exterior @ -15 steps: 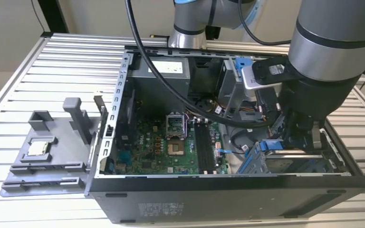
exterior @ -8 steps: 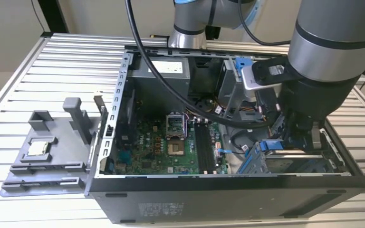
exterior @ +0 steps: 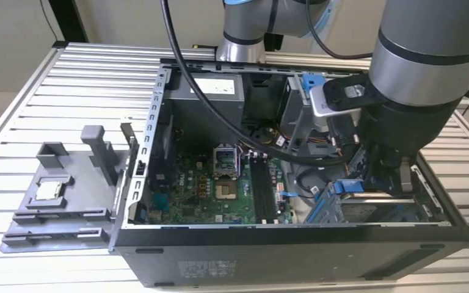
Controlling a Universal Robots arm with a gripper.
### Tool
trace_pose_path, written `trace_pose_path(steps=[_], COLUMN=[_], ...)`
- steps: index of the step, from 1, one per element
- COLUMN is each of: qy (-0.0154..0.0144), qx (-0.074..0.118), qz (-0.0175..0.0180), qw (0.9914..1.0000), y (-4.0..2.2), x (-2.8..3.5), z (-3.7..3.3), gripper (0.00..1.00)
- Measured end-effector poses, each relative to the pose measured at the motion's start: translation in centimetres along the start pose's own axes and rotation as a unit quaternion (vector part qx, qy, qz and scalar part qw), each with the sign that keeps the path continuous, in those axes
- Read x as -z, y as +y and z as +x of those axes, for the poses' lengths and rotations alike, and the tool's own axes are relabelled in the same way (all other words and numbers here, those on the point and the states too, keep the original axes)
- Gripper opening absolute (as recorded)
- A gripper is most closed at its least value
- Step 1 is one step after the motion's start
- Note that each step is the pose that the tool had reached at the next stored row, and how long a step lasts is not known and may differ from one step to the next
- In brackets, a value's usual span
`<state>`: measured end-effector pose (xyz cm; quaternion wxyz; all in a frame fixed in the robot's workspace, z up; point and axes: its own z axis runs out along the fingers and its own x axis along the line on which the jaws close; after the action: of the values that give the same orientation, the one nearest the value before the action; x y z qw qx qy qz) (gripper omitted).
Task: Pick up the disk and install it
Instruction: 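Insert the second disk wire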
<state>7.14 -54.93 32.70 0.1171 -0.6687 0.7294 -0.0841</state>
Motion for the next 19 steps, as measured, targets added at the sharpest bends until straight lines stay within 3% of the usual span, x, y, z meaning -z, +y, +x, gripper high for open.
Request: trace_pose_path(steps=[6,10,19], qy=[0.0005,0.0026,0.0024], qx=[0.0,0.001,0.001], qz=[0.0014,0.002,0.002], qw=[1.0,0.99999,0.99999], y=[0.1,0.16,0.17], x=[-0.34,-0.53,-0.6], z=[0.02,0.03,0.04], gripper=[0.0,0.0,0.0])
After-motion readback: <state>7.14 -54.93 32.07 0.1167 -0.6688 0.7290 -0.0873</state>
